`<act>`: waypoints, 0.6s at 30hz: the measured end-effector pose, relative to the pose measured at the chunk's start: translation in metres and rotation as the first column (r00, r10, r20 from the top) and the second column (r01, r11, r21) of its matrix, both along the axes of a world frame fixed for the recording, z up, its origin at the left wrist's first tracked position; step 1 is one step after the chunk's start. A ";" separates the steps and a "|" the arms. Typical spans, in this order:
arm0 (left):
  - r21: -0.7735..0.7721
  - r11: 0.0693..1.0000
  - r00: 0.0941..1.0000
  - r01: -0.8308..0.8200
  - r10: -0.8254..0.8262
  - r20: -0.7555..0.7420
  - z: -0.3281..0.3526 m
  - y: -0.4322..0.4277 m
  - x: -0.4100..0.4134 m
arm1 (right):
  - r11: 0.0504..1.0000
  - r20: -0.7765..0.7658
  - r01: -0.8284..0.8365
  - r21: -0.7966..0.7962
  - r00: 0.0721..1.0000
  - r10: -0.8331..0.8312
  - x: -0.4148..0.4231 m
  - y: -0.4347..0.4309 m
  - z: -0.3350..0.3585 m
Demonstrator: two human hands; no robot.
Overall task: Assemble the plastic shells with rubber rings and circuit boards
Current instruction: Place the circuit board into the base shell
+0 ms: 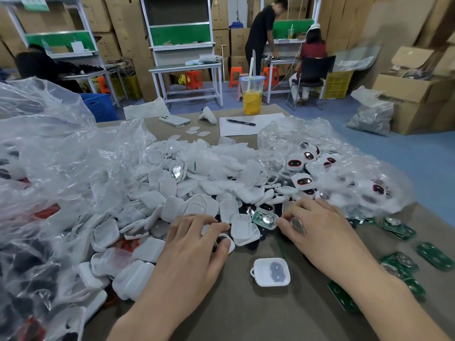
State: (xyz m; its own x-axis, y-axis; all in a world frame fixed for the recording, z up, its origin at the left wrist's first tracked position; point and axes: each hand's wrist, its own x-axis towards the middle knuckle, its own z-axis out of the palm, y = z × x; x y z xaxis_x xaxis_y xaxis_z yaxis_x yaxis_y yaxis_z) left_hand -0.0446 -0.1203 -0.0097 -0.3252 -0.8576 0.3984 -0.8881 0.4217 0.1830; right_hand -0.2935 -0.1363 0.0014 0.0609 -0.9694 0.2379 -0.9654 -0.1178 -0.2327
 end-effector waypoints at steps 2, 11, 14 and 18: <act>0.006 1.000 1.000 0.000 0.000 -0.001 0.000 0.000 0.000 | 1.000 0.035 -0.017 0.022 0.999 0.016 -0.001 0.003 0.001; 0.016 1.000 1.000 0.004 -0.003 -0.006 0.001 0.001 -0.001 | 0.994 0.054 -0.090 0.061 0.995 0.087 -0.005 0.009 0.003; 0.018 1.000 1.000 0.002 -0.001 -0.007 0.002 0.002 -0.001 | 0.991 0.073 -0.127 0.028 0.989 0.125 -0.004 0.010 0.003; 0.009 1.000 1.000 0.000 0.000 -0.012 0.001 0.002 -0.001 | 0.985 0.102 -0.174 0.001 0.980 0.173 -0.003 0.012 0.005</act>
